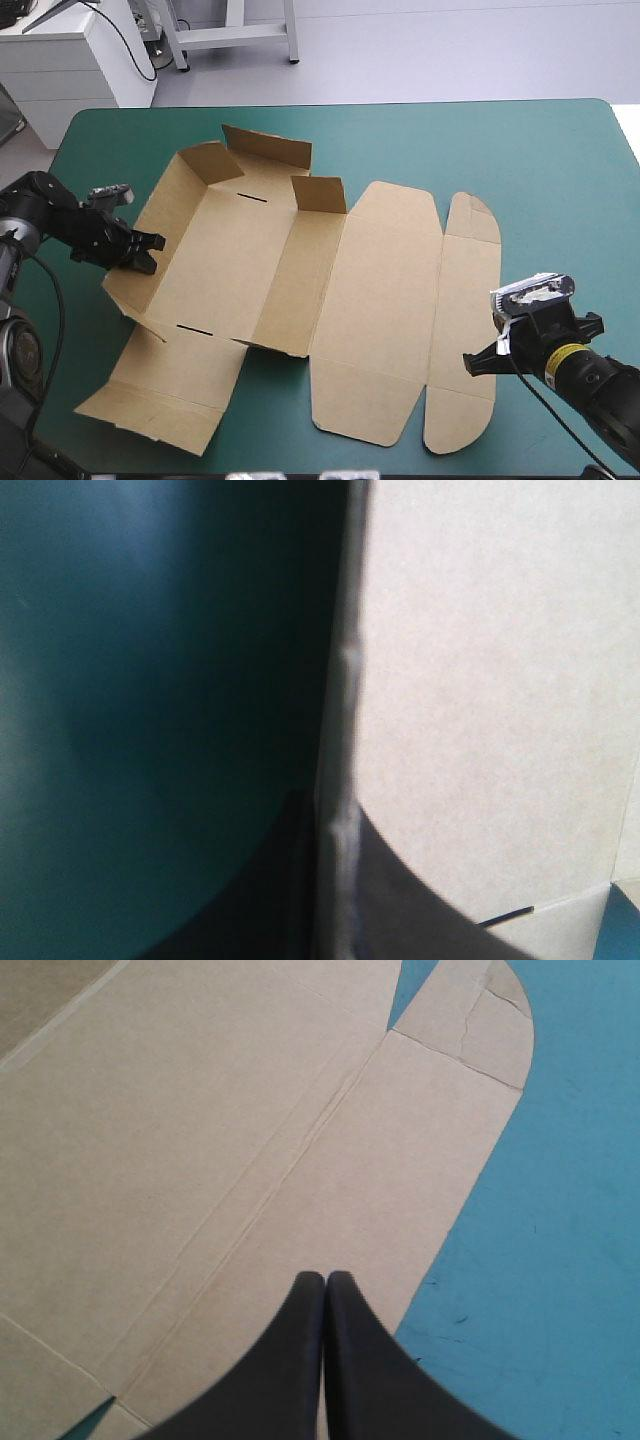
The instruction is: Fold the box
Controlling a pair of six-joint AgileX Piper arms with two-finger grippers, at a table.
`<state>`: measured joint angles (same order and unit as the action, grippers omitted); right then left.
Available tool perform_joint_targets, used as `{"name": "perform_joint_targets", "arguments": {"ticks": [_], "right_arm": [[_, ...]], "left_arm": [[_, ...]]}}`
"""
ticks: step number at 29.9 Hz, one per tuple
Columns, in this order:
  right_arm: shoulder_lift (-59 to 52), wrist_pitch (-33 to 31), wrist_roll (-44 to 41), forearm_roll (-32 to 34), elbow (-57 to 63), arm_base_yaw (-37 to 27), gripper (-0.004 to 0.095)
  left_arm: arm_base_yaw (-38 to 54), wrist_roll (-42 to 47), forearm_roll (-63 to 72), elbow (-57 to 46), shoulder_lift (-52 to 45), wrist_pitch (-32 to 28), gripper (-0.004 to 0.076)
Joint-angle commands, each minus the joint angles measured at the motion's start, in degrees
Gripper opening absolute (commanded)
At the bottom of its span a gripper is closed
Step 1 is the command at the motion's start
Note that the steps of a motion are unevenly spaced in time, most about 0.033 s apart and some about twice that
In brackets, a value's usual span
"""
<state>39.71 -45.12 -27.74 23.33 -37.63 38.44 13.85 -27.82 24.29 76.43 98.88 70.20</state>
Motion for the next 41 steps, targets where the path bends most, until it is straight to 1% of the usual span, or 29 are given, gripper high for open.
{"name": "perform_joint_targets", "arguments": {"ticks": [1, 4, 8, 12, 13, 15, 17, 20, 22, 26, 29, 32, 34, 37, 41], "right_arm": [[-0.2, 2.49, 0.33, 1.58, -1.51, -0.3, -0.0021], [-0.2, 2.79, 0.33, 1.47, -1.51, -0.3, -0.0021], [-0.2, 2.02, 0.09, 1.51, -1.51, -0.3, -0.0021], [-0.2, 2.02, 0.09, 1.38, -1.51, -0.3, -0.0021], [-0.2, 2.02, -0.02, 1.29, -1.51, -0.3, -0.0021], [-0.2, 2.02, -0.3, 1.06, -1.51, -0.3, -0.0021], [-0.2, 2.02, -0.3, 1.0, -1.51, -0.3, -0.0021], [-0.2, 2.02, -0.3, 0.61, -1.51, -0.3, -0.0021], [-0.2, 2.02, -0.3, 0.06, -1.51, -0.3, -0.0021], [-0.2, 2.02, -0.3, -0.23, -1.51, -0.3, -0.0021], [-0.2, 2.02, -0.3, -0.48, -1.51, -0.3, -0.0021], [-0.2, 2.02, -0.32, -0.58, -1.51, -0.3, -0.0021], [-0.2, 2.02, -0.32, -0.58, -1.51, -0.3, -0.0021], [-0.2, 2.02, -0.32, -0.83, -1.51, -0.3, -0.0021], [-0.2, 2.13, -0.45, -0.83, -1.51, -0.3, -0.0021]], "left_arm": [[-2.46, 0.5, -0.65, 6.73, -4.52, 4.16, -0.0008], [-8.77, 1.09, -4.89, 11.78, -4.65, 3.88, -0.0008], [-20.77, 0.84, -20.67, 16.41, -4.54, 3.84, -0.0008], [-32.09, -5.6, -35.22, 17.97, -3.88, 3.57, -0.0008], [-34.6, -7.32, -38.85, 17.97, -3.77, 2.71, -0.0008], [-38.43, -8.44, -45.47, 17.97, -3.77, -0.26, -0.0008], [-41.5, -8.19, -50.08, 17.97, -3.77, -5.64, -0.0008], [-44.14, -8.04, -51.69, 17.97, -3.77, -14.12, -0.0008], [-45.45, -8.04, -51.82, 17.97, -3.77, -18.7, -0.0008], [-48.13, -8.04, -54.52, 17.97, -3.77, -24.94, -0.0008], [-49.94, -7.26, -56.88, 17.97, -3.77, -24.51, -0.0008], [-51.57, -2.38, -56.87, 17.97, -3.91, -22.9, -0.0008], [-52.86, -1.59, -58.65, 17.51, -4.33, -23.19, -0.0008], [-55.93, 2.14, -66.18, 14.63, -5.55, -24.78, -0.0008], [-59.73, 8.22, -77.5, 9.21, -6.85, -25.03, -0.0008]]}}
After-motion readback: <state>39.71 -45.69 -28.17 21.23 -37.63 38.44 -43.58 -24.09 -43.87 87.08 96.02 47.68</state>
